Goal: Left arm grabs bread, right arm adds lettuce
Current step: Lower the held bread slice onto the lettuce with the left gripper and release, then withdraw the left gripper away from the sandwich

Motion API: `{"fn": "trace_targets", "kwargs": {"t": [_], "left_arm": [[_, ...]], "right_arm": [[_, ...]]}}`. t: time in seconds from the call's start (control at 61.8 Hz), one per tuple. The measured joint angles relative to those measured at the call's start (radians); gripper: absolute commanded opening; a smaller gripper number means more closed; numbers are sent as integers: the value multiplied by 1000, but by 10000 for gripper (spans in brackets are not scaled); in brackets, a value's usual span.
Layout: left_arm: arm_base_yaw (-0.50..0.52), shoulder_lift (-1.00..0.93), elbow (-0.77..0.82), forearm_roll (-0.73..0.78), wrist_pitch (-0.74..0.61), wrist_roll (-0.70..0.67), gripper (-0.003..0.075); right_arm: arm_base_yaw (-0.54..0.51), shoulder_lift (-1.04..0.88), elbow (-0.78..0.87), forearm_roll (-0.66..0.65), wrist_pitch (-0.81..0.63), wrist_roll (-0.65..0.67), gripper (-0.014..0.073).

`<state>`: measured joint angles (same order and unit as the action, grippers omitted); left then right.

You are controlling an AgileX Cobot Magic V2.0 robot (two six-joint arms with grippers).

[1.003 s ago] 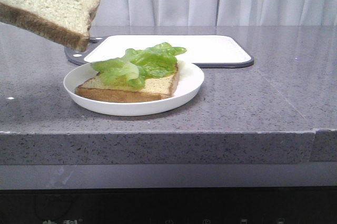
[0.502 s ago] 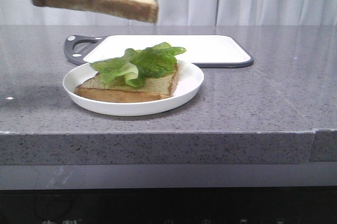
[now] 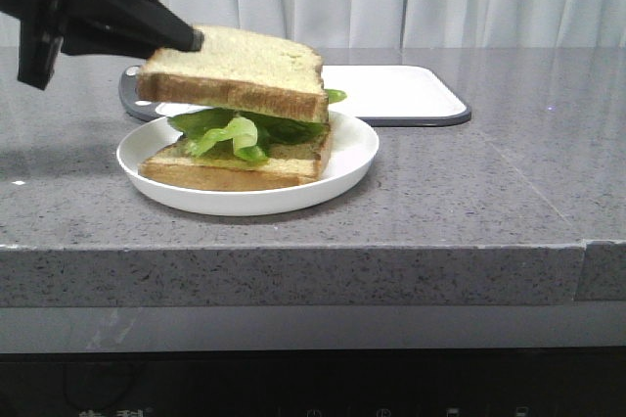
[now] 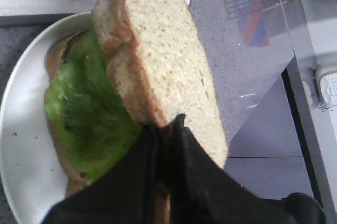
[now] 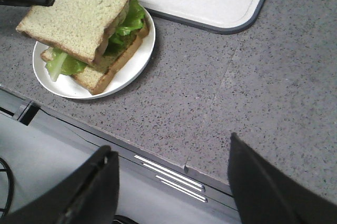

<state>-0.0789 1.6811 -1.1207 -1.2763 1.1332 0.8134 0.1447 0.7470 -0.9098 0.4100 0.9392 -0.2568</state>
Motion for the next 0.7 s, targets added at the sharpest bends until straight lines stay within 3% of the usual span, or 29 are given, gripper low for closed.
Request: {"fn": "trace_targets", "kwargs": {"t": [0.162,0.243,0.453,0.696], "left_arm": [[-2,11,0,2,29,0,325],[-2,11,0,2,42,0,399],[7,11,-7,28,46,0,422],[47,-48,-80,231,50,-87,422]], "right_arm": [[0,0,0,0,0,0,466],[0,0,0,0,0,0,466],[0,0,0,0,0,0,466],[0,0,0,0,0,0,466]]}}
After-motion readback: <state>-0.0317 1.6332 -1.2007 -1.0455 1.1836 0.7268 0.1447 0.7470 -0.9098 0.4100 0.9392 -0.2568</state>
